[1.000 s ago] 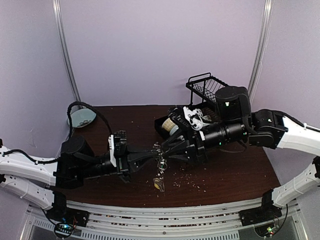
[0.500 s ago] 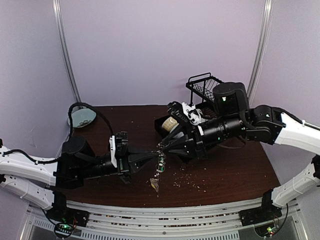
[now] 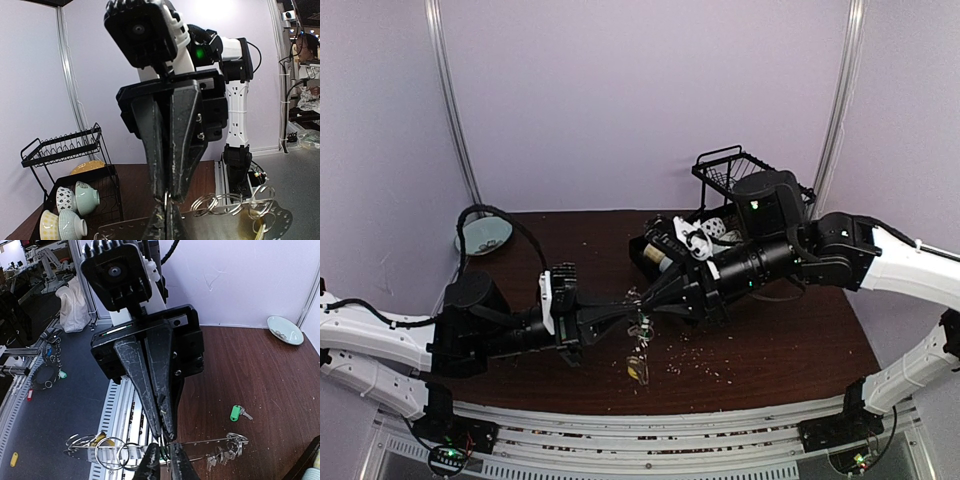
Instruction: Put the keys on the keyring
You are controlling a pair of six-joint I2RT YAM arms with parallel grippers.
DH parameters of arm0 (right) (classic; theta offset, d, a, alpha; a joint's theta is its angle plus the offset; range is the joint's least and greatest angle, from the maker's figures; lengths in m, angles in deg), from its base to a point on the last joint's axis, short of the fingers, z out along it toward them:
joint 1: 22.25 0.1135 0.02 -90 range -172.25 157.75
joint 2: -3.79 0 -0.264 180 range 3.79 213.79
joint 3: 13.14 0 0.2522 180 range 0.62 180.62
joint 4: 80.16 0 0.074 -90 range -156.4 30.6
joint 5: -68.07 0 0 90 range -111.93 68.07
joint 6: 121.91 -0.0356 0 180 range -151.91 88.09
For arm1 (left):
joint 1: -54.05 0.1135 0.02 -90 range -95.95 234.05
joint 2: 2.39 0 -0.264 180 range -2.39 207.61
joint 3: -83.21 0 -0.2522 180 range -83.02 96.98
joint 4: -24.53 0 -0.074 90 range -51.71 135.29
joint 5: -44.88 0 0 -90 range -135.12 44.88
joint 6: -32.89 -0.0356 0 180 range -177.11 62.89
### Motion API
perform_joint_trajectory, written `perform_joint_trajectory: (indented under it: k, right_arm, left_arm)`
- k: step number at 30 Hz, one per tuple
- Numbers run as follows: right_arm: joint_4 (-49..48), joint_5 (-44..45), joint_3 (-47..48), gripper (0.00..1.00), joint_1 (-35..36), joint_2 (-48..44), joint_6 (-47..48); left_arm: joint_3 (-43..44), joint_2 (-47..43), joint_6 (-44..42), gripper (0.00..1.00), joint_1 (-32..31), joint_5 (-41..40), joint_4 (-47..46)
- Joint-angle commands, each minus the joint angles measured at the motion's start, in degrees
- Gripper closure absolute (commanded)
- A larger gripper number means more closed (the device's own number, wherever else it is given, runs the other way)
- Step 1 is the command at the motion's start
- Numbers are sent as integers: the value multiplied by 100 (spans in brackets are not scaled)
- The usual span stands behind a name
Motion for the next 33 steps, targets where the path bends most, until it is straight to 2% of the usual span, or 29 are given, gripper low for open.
perform_joint_trajectory:
  k: [1,4,8,11,12,13,15,18,24,27,30,33]
  right_arm:
    - [-98,-69,-9,94,-25,10,-29]
    - [-99,-40,-26,100,-27,-28,-46]
    - [18,93,67,100,-29,-43,-66]
    - [400,370,307,100,26,13,89]
    - [622,513,432,100,50,64,217]
    - [900,654,569,100,71,120,337]
    - [1421,1002,825,100,88,218,502]
    - [2056,1705,1159,100,90,305,645]
    - [2740,3044,1946,100,234,822,567]
    - [2898,4035,2701,100,228,1316,-360]
    - [3230,4008,3321,100,203,1812,-1316]
    - [3115,3812,3357,100,206,2001,-1962]
  left_arm:
    - [172,-68,-81,100,-16,-53,-349]
    - [147,-77,-77,100,-23,-77,-347]
    - [131,-10,-134,100,-20,-109,-249]
    - [289,174,-160,100,-18,-265,180]
    - [320,196,-150,91,-19,-300,281]
    - [328,176,-146,76,-19,-316,363]
    - [259,5,-109,63,-18,-374,484]
    - [79,-309,-130,55,-20,-604,588]
    - [238,-284,-124,53,-18,-1078,929]
    - [380,-285,3,46,-25,-1202,1009]
    - [471,-320,117,38,-26,-1824,1126]
    - [667,-172,5,29,-26,-2389,1428]
